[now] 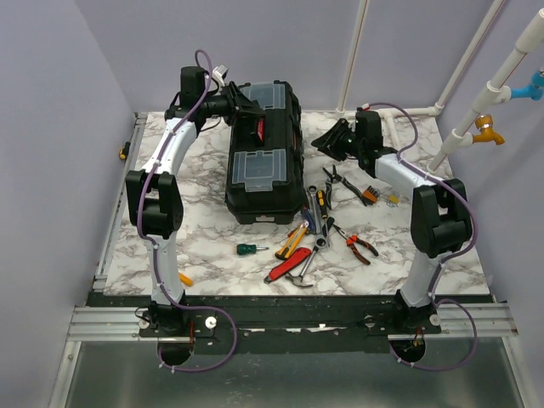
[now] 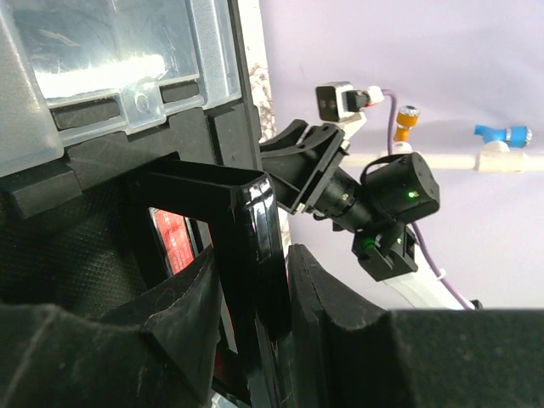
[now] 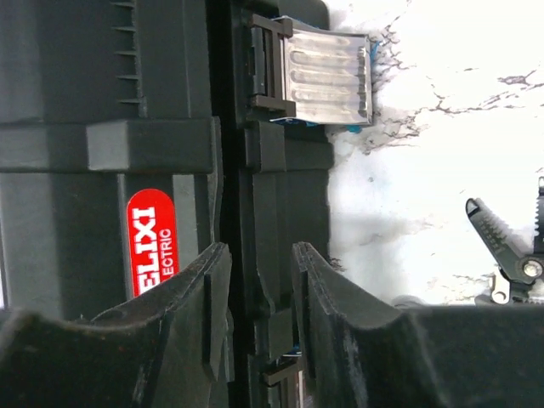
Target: Pack the tool kit
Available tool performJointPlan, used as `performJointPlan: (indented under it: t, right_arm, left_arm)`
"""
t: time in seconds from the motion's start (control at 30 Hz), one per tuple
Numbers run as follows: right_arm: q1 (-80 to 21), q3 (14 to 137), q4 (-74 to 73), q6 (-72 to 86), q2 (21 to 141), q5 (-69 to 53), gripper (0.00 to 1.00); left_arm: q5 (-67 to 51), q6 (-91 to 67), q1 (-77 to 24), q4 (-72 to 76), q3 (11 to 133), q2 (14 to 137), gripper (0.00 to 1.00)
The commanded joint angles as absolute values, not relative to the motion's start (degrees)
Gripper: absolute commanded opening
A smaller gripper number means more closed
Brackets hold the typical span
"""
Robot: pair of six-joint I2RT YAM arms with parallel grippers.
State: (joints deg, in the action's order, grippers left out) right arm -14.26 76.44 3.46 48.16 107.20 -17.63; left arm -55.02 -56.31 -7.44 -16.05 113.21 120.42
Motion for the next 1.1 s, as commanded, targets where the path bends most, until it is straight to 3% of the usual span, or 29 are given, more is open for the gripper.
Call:
performJointPlan:
  t: [0.0, 0.13, 0.23, 0.7, 1.07]
  right_arm:
    - [-14.4, 77.8, 3.1, 46.1, 109.5, -20.6, 0.36]
    - [-14.5, 79.3, 2.8, 46.2, 111.7, -23.9, 0.15]
    - [-14.7, 80.1, 3.3, 46.1, 113.5, -27.6, 0.09]
    - [-17.3, 81.3, 5.6, 43.3, 111.8, -32.6, 0.09]
    - [-20.0, 82.7, 6.3, 43.2, 107.5, -38.1, 0.09]
  left_arm:
    - [-64.4, -62.0, -7.1, -0.3, 114.7, 112.9, 0.0]
    - [-65.6, -65.6, -6.7, 3.8, 114.7, 113.5, 0.0]
    - [-66.2, -67.0, -6.4, 5.4, 114.9, 113.5, 0.0]
    - [-66.7, -65.9, -5.4, 4.8, 113.5, 113.0, 0.0]
    - [-64.1, -58.6, -4.9, -5.4, 115.7, 112.8, 0.0]
